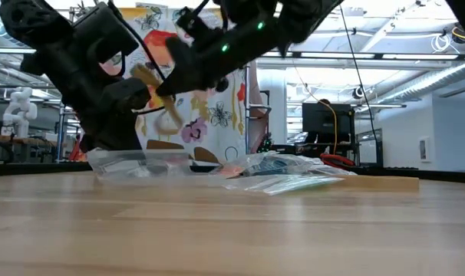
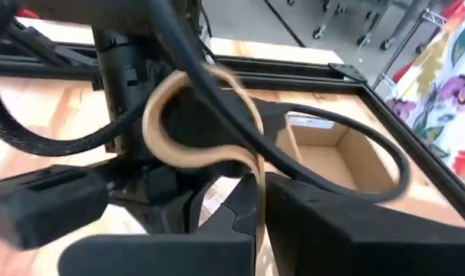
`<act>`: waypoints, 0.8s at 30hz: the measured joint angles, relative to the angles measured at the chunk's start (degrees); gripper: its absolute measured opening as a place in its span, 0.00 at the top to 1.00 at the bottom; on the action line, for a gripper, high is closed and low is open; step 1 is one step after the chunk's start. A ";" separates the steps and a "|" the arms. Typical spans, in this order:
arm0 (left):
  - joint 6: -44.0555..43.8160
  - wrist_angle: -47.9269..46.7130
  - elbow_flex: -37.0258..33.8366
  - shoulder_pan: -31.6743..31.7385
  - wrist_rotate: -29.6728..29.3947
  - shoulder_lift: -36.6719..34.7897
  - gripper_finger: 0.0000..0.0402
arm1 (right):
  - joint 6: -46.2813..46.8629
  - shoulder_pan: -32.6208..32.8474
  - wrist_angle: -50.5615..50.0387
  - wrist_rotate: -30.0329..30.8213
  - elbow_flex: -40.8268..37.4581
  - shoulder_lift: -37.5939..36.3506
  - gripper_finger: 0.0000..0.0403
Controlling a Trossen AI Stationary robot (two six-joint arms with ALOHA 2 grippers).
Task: Sort rubber bands
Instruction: Put the brown rubber band into the transparent zip bag
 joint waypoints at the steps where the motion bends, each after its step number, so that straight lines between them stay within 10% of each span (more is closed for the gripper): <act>1: -0.02 0.04 -0.04 -0.04 0.12 0.28 1.00 | -0.56 0.00 2.11 0.12 0.02 1.08 1.00; 14: -0.63 -0.78 -0.28 -0.48 1.74 0.64 1.00 | 3.01 -1.16 23.36 -1.79 -0.03 11.81 1.00; 24: -1.03 -2.12 0.15 0.36 0.01 0.49 1.00 | 9.16 -0.07 11.26 -1.31 -0.22 11.73 1.00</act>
